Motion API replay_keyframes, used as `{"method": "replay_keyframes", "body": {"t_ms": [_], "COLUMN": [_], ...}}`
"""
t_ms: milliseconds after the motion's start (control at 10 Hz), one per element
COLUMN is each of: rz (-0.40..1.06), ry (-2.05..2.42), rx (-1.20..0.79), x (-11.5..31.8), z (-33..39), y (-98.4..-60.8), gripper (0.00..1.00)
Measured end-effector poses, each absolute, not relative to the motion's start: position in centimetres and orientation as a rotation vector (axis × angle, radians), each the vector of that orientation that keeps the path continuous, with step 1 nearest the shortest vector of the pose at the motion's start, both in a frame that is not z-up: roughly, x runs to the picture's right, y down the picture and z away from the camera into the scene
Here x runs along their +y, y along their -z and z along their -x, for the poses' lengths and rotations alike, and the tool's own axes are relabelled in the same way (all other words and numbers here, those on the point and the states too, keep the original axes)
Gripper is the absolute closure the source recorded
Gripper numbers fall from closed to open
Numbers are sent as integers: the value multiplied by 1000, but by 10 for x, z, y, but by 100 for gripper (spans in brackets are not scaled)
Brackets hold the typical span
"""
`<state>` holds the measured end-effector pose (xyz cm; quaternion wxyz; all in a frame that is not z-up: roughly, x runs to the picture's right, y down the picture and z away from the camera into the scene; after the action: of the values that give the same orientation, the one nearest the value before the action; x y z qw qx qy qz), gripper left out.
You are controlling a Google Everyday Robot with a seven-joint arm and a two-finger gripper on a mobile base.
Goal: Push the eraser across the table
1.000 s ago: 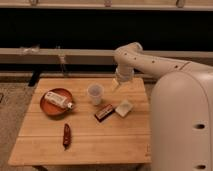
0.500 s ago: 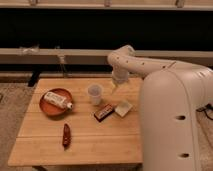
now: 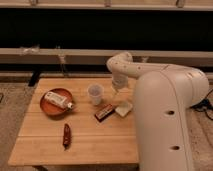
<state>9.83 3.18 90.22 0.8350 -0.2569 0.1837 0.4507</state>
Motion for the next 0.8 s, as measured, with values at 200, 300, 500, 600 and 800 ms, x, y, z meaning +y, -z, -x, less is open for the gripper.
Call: {"method": "replay_keyframes", "body": {"t_ms": [200,300,500,600,800], "rz": [561,576,589,592,588], "ry": [-951,-942,-920,-910,-901], "rx": [417,432,445,448,451], "x": [46,56,67,70,70], "z": [-110,-114,-113,-111,-111], "y": [-910,-916,-927,-931,-938], "gripper": [20,20,20,20,20]}}
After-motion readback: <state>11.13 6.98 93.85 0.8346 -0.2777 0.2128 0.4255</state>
